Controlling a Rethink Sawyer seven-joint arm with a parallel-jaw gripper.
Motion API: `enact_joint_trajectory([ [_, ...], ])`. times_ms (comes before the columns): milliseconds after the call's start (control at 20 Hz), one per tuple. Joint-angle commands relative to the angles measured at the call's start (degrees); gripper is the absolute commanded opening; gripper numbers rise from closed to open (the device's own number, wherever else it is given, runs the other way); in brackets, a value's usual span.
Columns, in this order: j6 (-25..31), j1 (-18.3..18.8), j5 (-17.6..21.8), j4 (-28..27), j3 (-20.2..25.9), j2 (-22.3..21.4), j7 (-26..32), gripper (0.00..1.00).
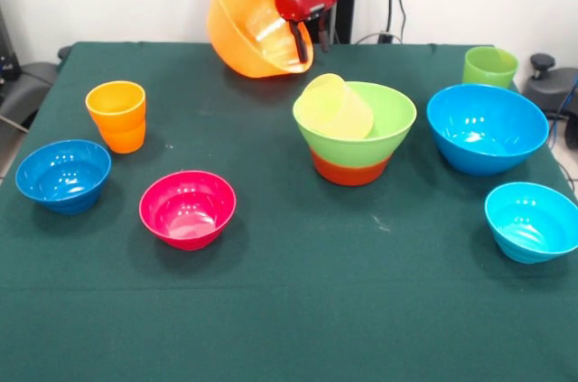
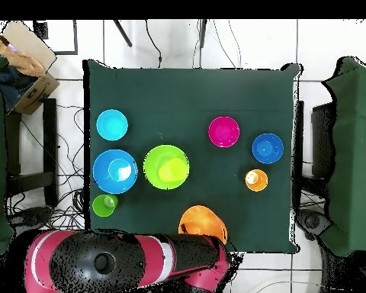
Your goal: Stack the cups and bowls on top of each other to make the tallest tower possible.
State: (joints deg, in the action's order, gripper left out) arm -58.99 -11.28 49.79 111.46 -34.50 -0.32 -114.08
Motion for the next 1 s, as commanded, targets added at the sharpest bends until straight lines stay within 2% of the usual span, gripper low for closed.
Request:
enact_joint_trajectory([
  [50, 2.3, -1.4, -4.5, -2.9, 6.6, -1.0, 0.2, 1.00],
  [200, 2.1, -1.6, -5.2, -1.7, 4.6, -2.2, 1.1, 1.00],
  [350, 3.0, -2.2, -6.8, -1.0, 0.0, -3.7, 3.6, 1.00],
  [550, 4.4, -2.6, -6.1, -1.4, -4.6, -5.3, 5.2, 1.00],
  [700, 5.2, -3.0, -5.1, -1.8, -6.3, -6.1, 4.7, 1.00],
  [1000, 5.1, -4.1, -6.4, -1.4, -7.6, -5.7, 5.0, 1.00],
])
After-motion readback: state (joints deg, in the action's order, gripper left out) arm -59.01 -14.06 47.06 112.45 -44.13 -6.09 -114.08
